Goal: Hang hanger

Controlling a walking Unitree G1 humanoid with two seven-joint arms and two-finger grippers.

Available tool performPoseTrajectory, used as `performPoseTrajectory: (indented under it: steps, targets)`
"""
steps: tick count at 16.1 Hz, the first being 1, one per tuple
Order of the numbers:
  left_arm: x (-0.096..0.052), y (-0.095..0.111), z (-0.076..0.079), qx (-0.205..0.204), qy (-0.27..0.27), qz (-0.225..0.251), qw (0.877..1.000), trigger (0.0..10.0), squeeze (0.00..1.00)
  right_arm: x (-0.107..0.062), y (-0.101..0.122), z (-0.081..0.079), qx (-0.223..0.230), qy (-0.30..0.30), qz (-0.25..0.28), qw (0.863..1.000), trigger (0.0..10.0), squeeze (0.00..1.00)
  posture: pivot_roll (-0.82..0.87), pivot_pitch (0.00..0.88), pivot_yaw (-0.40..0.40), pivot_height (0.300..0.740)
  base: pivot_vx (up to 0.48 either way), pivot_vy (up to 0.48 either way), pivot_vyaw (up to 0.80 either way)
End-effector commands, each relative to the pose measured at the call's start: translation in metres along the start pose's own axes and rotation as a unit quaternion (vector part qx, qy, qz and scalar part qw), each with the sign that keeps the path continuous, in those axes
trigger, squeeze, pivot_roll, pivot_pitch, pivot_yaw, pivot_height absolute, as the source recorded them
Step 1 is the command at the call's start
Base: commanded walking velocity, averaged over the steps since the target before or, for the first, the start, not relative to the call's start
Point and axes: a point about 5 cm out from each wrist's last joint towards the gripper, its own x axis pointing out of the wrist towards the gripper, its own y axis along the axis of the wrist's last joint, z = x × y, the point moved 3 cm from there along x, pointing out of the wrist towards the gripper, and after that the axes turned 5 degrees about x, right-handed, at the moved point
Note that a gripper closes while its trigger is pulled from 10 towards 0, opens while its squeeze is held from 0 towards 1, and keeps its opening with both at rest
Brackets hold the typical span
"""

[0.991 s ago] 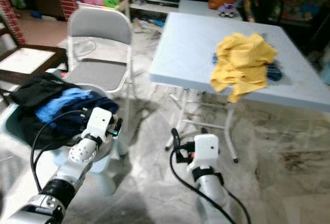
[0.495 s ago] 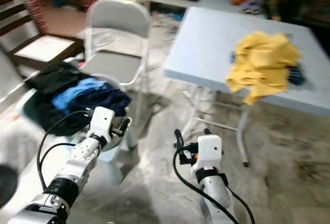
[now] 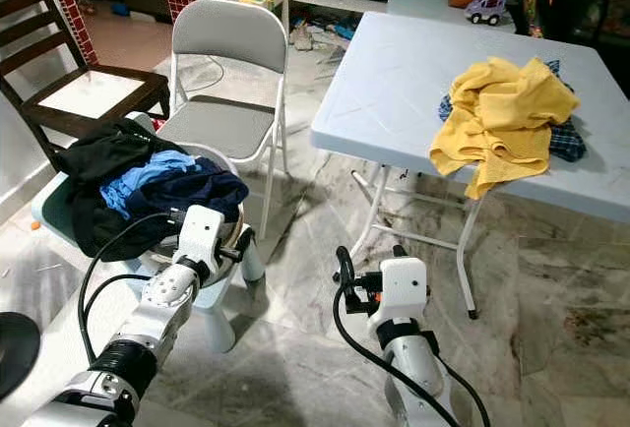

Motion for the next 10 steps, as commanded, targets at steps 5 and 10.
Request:
performPoseTrajectory:
  steps: [5, 10]
  targets:
    - [0.0004, -0.0002, -0.0021, 0.001, 0.0, -0.005, 1.0, 10.0, 0.0, 0.0009, 0.0047, -0.0011, -0.002, 0.001, 0.007, 1.0, 10.0, 0.0, 0.04, 0.04, -0.085, 0.74, 0.0, 0.438, 0.0]
    - [0.0011, 0.0012, -0.0003, 0.002, -0.004, -0.002, 1.0, 10.0, 0.0, 0.001, 0.0051, -0.0003, -0.002, 0.001, 0.008, 1.0, 10.0, 0.0, 0.04, 0.038, -0.086, 0.74, 0.0, 0.329, 0.0]
